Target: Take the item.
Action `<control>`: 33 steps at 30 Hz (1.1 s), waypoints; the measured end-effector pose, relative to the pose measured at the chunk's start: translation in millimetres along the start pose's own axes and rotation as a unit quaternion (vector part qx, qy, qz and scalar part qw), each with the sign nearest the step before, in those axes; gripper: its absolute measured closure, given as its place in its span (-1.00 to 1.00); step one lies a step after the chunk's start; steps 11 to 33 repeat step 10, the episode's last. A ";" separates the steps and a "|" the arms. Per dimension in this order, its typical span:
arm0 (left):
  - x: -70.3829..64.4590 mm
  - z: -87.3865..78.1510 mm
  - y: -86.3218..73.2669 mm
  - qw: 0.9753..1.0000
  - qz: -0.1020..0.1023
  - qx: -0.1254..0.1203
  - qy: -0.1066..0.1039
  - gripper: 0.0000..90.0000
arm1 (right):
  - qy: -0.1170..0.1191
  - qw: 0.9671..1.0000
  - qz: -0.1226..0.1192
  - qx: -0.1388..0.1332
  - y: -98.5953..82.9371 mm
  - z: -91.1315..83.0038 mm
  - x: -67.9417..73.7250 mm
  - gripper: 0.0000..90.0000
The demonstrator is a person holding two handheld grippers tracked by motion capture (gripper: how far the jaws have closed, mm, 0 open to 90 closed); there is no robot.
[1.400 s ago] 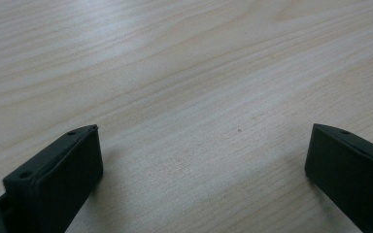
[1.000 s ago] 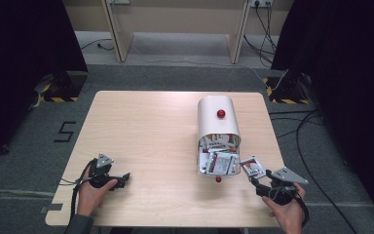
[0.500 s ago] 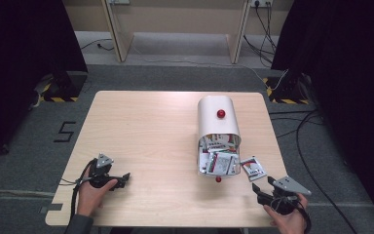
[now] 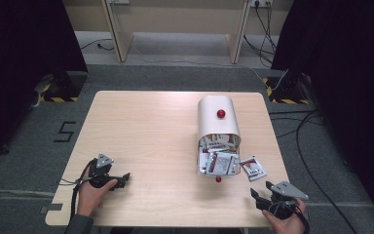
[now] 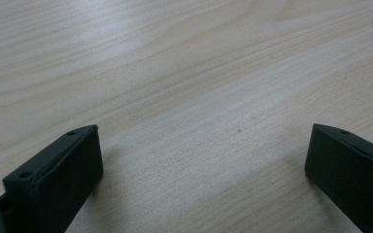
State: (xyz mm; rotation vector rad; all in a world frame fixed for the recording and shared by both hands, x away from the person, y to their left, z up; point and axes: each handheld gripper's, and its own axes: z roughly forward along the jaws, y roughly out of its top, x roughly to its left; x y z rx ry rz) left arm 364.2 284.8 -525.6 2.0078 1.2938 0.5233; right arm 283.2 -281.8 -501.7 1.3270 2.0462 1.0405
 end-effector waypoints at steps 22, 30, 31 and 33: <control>0.3 0.0 0.1 1.000 0.000 0.000 0.000 -1.00 | 0.006 1.000 0.003 0.001 -3.6 2.7 -0.6 -0.23; 0.3 0.0 0.1 1.000 0.000 0.000 0.000 -1.00 | 0.006 1.000 0.003 0.001 -3.6 2.7 -0.6 -0.23; 0.3 0.0 0.1 1.000 0.000 0.000 0.000 -1.00 | 0.006 1.000 0.003 0.001 -3.6 2.7 -0.6 -0.23; 0.3 0.0 0.1 1.000 0.000 0.000 0.000 -1.00 | 0.006 1.000 0.003 0.001 -3.6 2.7 -0.6 -0.23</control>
